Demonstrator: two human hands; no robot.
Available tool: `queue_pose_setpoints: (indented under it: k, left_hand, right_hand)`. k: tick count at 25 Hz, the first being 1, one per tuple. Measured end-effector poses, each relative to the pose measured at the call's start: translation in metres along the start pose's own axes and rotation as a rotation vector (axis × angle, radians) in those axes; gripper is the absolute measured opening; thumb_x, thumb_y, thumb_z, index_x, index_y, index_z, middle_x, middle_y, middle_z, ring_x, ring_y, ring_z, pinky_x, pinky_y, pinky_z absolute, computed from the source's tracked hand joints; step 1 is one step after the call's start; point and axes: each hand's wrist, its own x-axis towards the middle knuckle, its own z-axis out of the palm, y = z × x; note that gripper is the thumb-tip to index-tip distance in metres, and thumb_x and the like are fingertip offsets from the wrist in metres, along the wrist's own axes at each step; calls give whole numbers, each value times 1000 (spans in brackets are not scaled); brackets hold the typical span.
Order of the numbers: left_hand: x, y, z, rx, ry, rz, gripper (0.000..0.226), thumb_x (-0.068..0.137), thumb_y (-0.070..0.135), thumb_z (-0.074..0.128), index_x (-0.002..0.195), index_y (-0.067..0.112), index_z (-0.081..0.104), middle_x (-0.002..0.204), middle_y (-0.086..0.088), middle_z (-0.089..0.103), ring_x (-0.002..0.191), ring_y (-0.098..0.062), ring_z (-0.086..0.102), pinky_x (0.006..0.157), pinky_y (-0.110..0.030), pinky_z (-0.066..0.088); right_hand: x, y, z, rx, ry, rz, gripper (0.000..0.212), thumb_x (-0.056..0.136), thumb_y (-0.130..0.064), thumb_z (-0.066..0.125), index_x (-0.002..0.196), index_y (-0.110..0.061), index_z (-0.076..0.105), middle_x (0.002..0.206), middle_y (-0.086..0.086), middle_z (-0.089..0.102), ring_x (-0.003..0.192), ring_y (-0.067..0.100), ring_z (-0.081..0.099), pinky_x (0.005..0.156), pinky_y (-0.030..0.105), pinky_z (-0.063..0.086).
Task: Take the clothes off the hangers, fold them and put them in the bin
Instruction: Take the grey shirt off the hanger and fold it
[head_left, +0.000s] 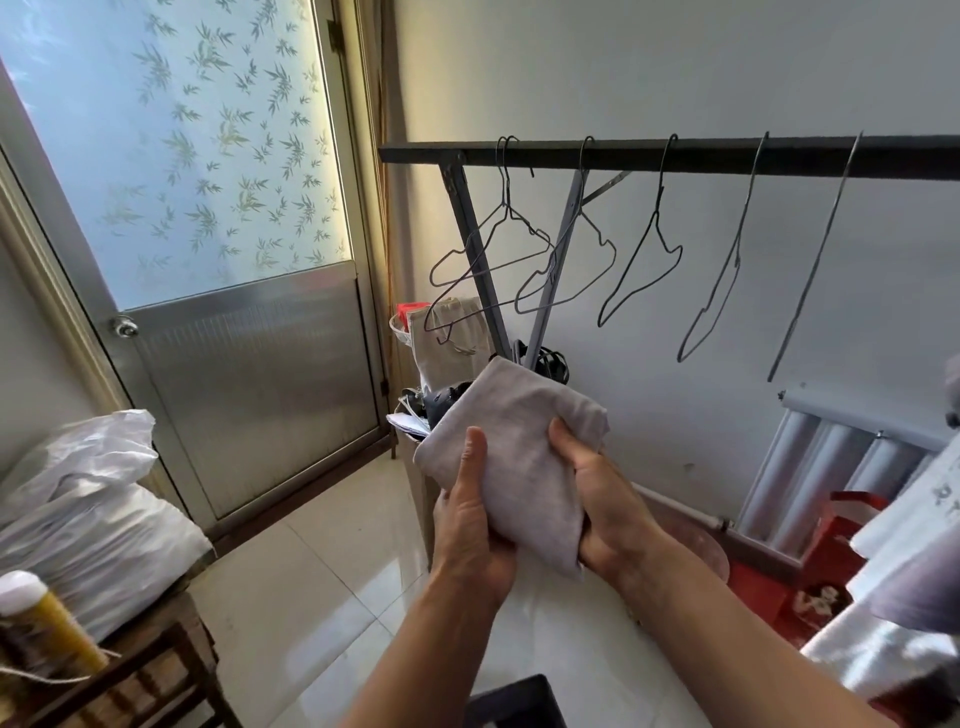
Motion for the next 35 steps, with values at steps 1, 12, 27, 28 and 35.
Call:
queue_pose_setpoints:
  k: [1,12,27,28,35]
  left_hand:
    - [1,0,-2,-1,34,0,91,54,39,93,129,4,57,122,-23,65,113,-42,63,101,-64,41]
    - [7,42,-42,261,124,-42,68,73,45,70,129,9,58,118,-20,68,107,-39,66,81,-50,56]
    - [82,91,-167,790,297,-244,55,73,55,70,107,12,68,103,-10,75,91,-26,73,79,-40,60]
    - [89,83,-180,842,326,-219,54,69,54,73,102,11,69,99,-9,76,85,-23,74,74,-36,60]
    - [149,22,-281,1007,524,-30,35,75,43,79,94,16,67,88,-2,74,82,-18,72,77,-40,60]
  right_hand:
    - [1,4,-1,7,10,-2,43,86,-32,64,121,-8,62,105,16,73,90,27,73,64,35,58]
    - [26,23,-19,-556,23,-6,67,63,-29,75,124,-13,50,112,8,66,89,20,64,58,27,47]
    - [133,134,3,-397,-67,304,41,76,-23,76,110,-2,65,108,19,71,94,33,71,76,44,60]
    - [145,147,0,-385,-53,322,41,75,-23,76,109,-3,66,107,18,72,94,33,71,80,45,59]
    - [206,247,-65,-383,-14,464,34,74,2,72,107,-1,64,94,16,73,84,28,70,74,38,60]
